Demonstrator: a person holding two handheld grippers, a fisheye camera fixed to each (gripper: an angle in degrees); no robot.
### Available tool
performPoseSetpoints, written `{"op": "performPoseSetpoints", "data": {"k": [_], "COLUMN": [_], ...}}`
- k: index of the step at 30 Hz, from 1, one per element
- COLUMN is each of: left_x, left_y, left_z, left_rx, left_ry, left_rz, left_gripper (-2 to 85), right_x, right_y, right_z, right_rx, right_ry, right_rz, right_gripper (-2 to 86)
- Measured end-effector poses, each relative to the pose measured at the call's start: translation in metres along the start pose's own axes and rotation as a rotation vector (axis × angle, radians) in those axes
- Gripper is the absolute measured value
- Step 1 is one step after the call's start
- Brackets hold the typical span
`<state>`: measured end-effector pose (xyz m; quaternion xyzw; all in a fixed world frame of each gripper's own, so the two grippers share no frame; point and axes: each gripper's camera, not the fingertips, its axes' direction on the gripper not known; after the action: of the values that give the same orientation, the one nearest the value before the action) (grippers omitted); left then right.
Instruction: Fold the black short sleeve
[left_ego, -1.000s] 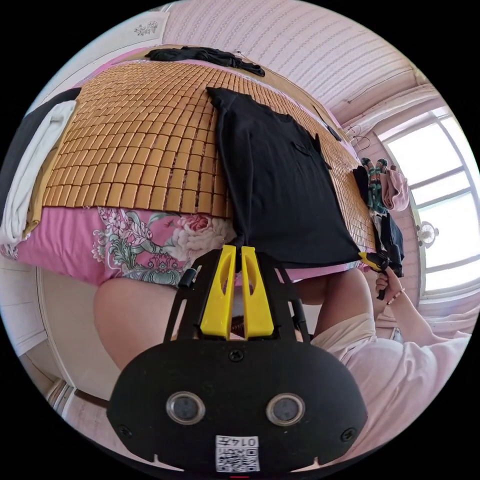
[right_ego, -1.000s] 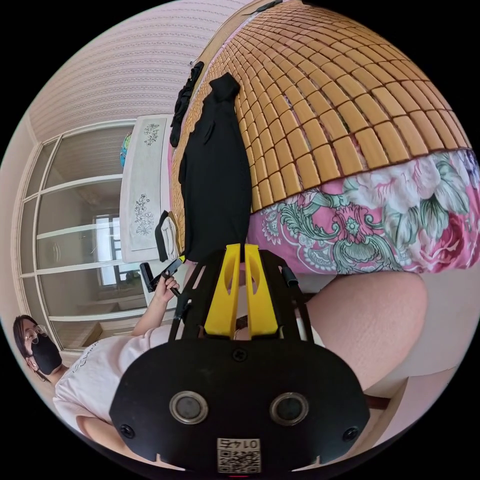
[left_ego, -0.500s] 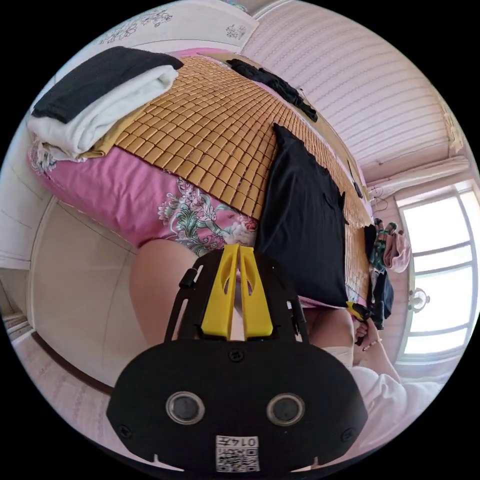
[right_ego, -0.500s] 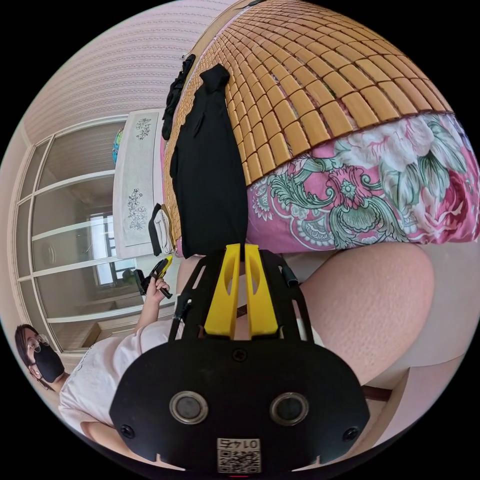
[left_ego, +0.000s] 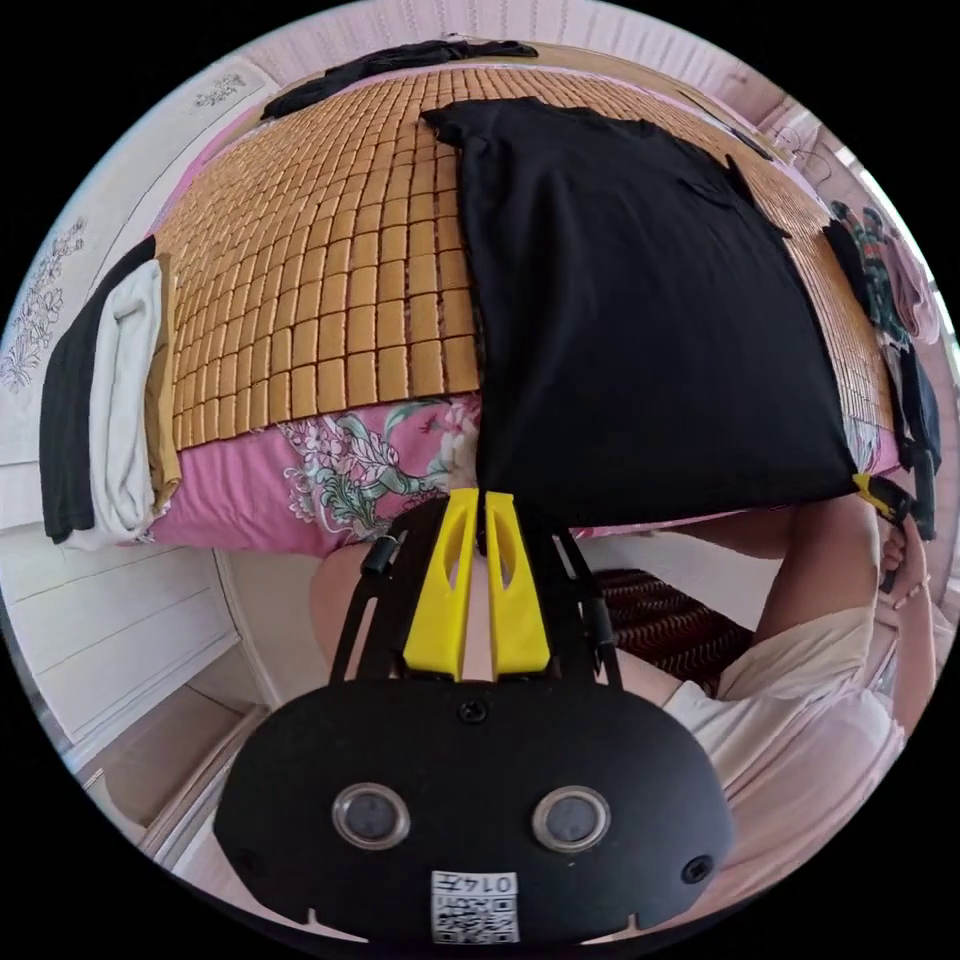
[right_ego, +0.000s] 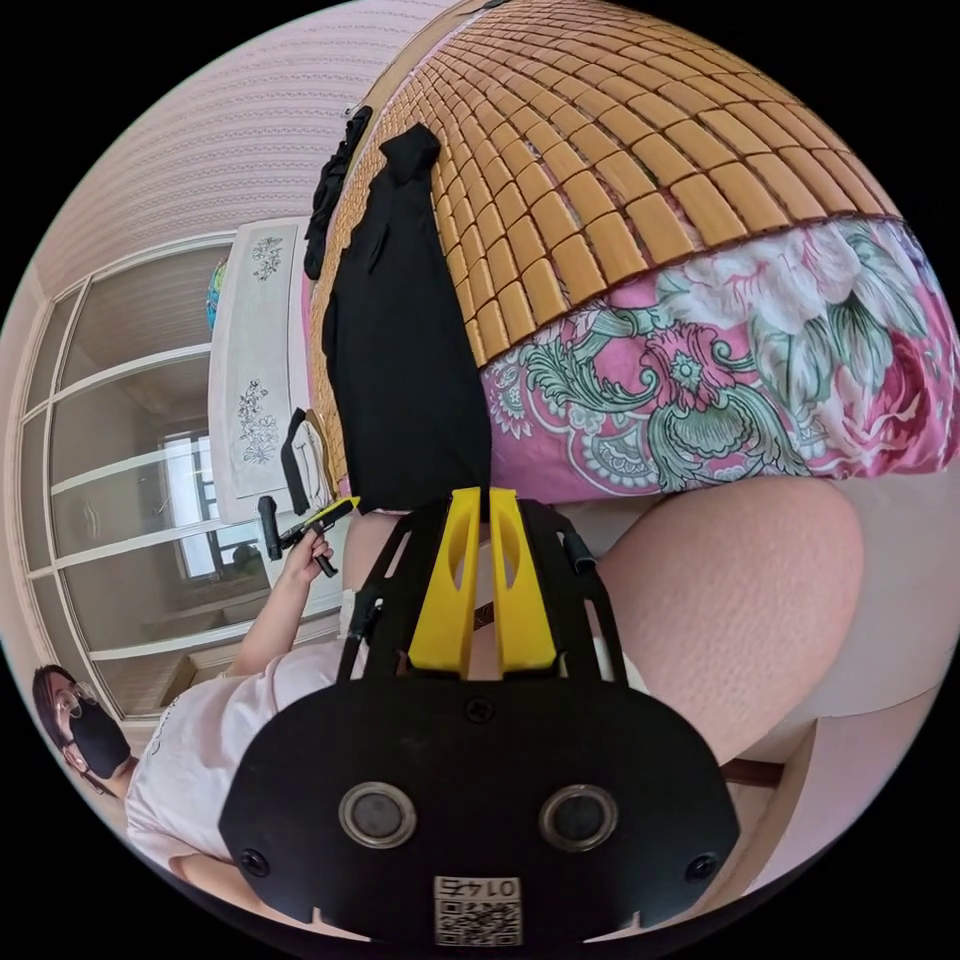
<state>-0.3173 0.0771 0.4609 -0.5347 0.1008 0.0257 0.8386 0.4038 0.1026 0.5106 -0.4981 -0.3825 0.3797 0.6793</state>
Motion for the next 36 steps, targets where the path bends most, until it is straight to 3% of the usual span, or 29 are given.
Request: {"op": "performPoseSetpoints", "data": {"k": [3,11,19,24,27,36], "left_x": [-0.004,-0.012,0.032,0.114,0.166,0.32], "left_y": [0.0,0.034,0.038,-0.033,-0.09,-0.245], "left_z": [-0.006,-0.033,-0.082,-0.114,-0.127,-0.138], "left_rx": [0.02,0.14,0.306,0.409,0.47,0.525], "left_ry": [0.101,0.127,0.029,-0.035,-0.002,0.045], "left_rz": [-0.057,-0.091,0.15,0.544,0.66,0.884], "left_gripper": [0.1,0.3,0.2,3.6,4.3,5.4], "right_x": [-0.005,-0.016,-0.072,-0.115,-0.121,-0.122], "right_y": [-0.001,0.007,-0.011,-0.047,-0.07,-0.142], "right_z": [0.0,-0.014,-0.038,-0.038,-0.037,-0.025], "right_rx": [-0.011,-0.023,0.192,0.395,0.48,0.353], "right_ry": [0.017,0.078,0.21,0.297,0.287,0.227], "right_rz": [-0.003,-0.028,-0.271,-0.428,-0.438,-0.416], "right_gripper": [0.7,0.9,5.8,9.2,9.9,9.4]}}
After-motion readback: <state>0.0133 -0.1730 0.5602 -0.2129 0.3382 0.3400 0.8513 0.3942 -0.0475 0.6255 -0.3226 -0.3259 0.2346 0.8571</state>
